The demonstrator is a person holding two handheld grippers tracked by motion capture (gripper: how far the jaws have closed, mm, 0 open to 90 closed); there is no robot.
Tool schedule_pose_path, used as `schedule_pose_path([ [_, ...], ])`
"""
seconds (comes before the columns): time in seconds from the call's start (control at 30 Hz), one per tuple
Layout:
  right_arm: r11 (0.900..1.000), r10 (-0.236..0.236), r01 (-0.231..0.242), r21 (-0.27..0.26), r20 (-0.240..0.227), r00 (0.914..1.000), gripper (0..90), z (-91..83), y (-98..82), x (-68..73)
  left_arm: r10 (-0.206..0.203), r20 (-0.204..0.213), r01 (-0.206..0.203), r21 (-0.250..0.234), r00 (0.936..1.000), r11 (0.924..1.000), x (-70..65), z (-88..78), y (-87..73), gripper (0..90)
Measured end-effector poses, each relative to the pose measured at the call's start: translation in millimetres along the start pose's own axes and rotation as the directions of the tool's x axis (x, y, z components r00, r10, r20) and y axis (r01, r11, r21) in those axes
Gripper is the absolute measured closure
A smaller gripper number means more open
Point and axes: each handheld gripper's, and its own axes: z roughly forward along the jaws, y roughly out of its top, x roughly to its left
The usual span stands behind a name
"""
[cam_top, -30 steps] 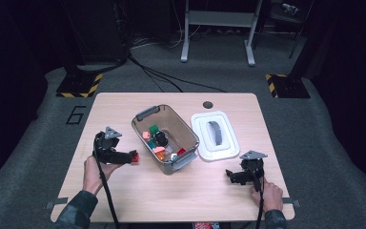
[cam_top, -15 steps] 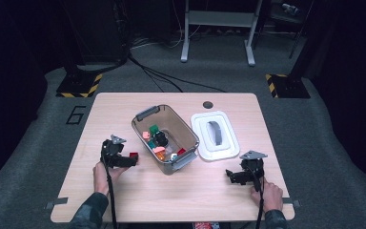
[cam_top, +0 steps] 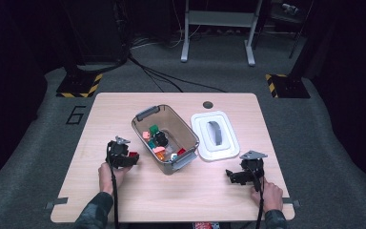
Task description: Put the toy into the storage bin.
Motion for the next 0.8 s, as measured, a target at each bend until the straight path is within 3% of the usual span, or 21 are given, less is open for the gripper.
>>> schedule_pose_path([
  [0.1, 1.0, 0.001, -0.001, 0.0, -0.003, 1.0, 0.0, -0.1, 0.0, 0.1, 0.007, 0.01, -0.007, 0.007, 0.9999, 0.9999, 1.5, 0.1, -0.9, 57.7],
  [0.6, 1.0, 0.0, 0.0, 0.0, 0.0, 1.0, 0.0, 0.0, 0.0, 0.0, 0.009, 0.003, -0.009, 0.026, 1.0, 0.9996, 11.3, -13.7, -14.9, 58.1],
  [0.8, 1.0, 0.0, 0.0, 0.0, 0.0, 1.0, 0.0, 0.0, 0.0, 0.0, -0.005, 0.005, 0.005, 0.013, 1.0, 0.9999, 14.6, -16.2, -10.7, 44.2],
])
